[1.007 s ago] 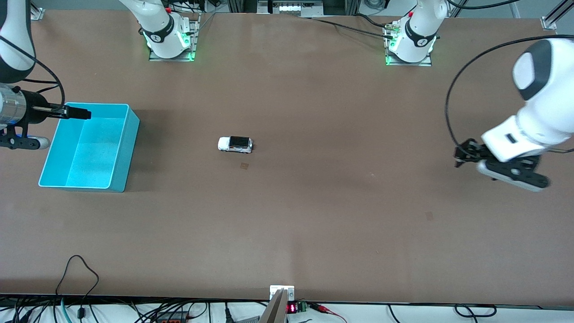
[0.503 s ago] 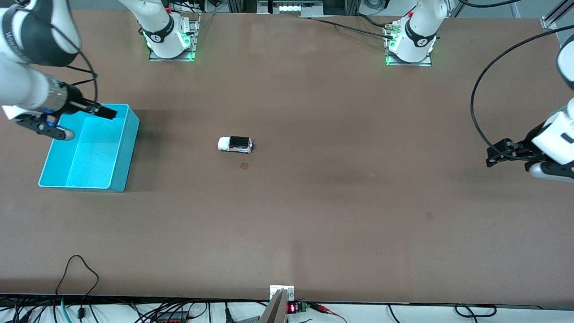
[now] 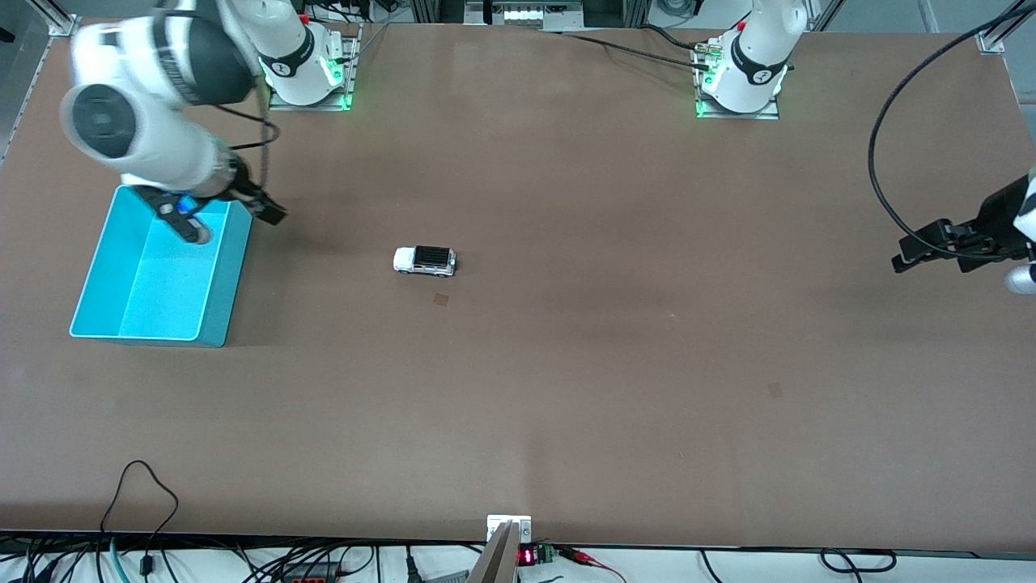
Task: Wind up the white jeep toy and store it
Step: 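Withdraw the left gripper while the right gripper reaches the jeep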
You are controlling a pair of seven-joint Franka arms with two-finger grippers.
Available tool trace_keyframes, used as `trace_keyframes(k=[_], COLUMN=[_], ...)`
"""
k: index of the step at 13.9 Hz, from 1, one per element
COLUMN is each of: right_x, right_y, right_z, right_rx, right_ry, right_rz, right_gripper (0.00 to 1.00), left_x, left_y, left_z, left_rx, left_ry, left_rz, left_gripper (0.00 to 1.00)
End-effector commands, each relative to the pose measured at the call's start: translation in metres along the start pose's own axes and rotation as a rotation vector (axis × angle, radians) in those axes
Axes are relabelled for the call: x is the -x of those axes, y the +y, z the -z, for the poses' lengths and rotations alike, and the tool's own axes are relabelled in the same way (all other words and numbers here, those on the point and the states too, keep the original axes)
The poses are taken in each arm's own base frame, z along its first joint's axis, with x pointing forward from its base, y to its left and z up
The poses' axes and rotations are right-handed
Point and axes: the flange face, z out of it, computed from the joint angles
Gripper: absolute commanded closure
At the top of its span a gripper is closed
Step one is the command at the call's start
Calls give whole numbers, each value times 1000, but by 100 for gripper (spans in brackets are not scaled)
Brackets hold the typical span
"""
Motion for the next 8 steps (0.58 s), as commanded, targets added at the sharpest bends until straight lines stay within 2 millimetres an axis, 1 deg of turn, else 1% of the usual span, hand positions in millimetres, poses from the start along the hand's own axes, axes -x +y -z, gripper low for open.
trace_keyframes(k=[1, 2, 3, 4, 6, 8], right_x=[36, 49, 61, 75, 91, 96], right_y=[-13, -23, -34, -46, -70, -91], right_z=[-14, -21, -32, -42, -60, -70], right_rx=[-18, -13, -11, -22, -65, -118], right_ry=[24, 29, 36, 45, 52, -25], right_rz=[-157, -204, -264, -326, -451, -598], right_gripper=[0, 0, 0, 0, 0, 0], left_x=[-1, -1, -1, -1, 0, 1], left_y=[6, 4, -3, -5, -5, -6], left_z=[19, 20, 20, 20, 20, 17], left_rx=[-16, -15, -14, -9, -6, -6], left_ry=[19, 20, 19, 19, 15, -2], left_rz=[-1, 0, 11, 12, 13, 13], left_gripper=[0, 0, 0, 0, 0, 0])
